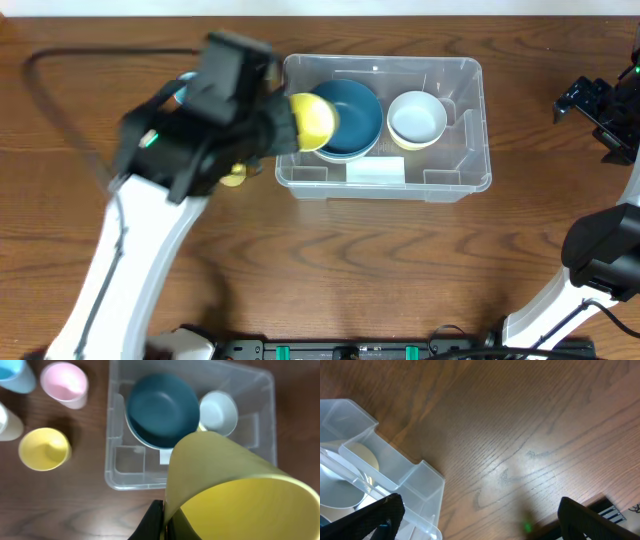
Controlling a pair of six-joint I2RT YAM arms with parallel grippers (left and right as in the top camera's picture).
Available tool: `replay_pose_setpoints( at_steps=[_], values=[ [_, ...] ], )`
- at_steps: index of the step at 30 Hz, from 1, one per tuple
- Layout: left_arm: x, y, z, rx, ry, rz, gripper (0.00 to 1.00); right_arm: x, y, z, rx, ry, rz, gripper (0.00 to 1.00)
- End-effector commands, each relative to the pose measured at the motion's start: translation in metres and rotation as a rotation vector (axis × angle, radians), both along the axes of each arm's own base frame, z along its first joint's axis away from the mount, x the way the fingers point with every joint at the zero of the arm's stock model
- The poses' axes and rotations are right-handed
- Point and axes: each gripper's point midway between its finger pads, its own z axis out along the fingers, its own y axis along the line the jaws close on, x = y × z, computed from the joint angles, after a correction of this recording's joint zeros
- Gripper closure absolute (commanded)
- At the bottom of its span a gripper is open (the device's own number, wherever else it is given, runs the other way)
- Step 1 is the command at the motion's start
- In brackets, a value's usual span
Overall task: Pack container
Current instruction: 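Lift the yellow cup and lower it into the teal bowl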
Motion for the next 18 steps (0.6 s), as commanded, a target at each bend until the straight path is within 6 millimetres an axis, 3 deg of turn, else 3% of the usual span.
replay_pose_setpoints(
  at_steps=[1,8,18],
  values=[
    [0.017,-0.012,-0.009,0.045,0.02,-0.03,0.94,-0.001,0.0,0.002,-0.004,-0.004,-0.018,0.01],
    [0.034,-0.02,-0.066,0.139,0.174,-0.055,0.94,-0.001,0.0,0.002,-0.005,-0.004,-0.018,0.01],
    [0.04,-0.015,-0.107,0.242,0.279,-0.046,0.94,-0.001,0.0,0.002,-0.005,-0.004,-0.018,0.01]
  ],
)
